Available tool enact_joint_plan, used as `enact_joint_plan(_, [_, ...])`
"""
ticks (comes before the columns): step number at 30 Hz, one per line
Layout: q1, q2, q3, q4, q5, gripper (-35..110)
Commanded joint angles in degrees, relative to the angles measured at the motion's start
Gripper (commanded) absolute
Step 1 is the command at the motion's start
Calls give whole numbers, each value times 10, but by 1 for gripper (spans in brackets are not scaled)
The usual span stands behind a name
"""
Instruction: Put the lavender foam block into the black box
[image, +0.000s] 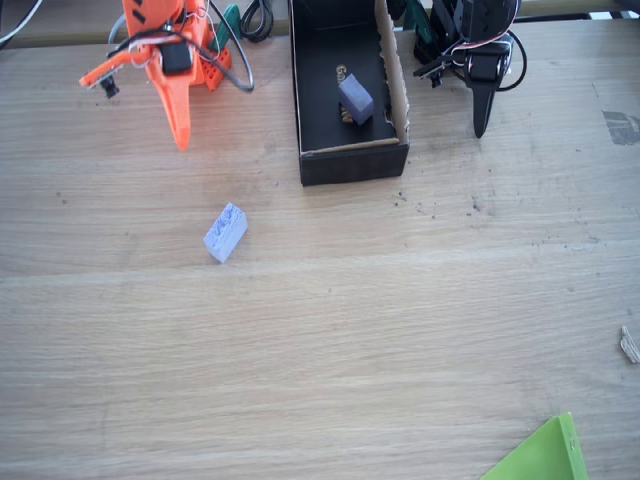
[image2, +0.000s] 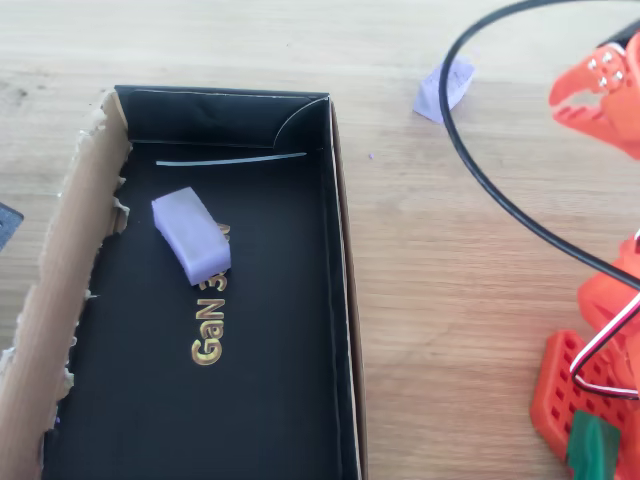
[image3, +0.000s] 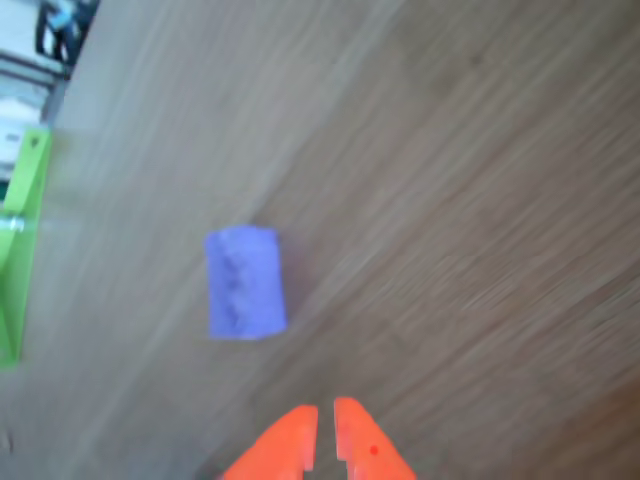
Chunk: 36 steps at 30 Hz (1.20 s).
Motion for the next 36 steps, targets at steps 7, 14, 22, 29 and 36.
enact_joint_plan(7, [-9,-489,-552,204,16,11])
enact_joint_plan(14, [-17,-618,-686,204,-42,4])
enact_joint_plan(22, [-34,-671,-753,243,-56,0])
enact_joint_plan(29, [-54,-747,-834,316,-23,20])
enact_joint_plan(36, [-64,-792,-857,359,26,32])
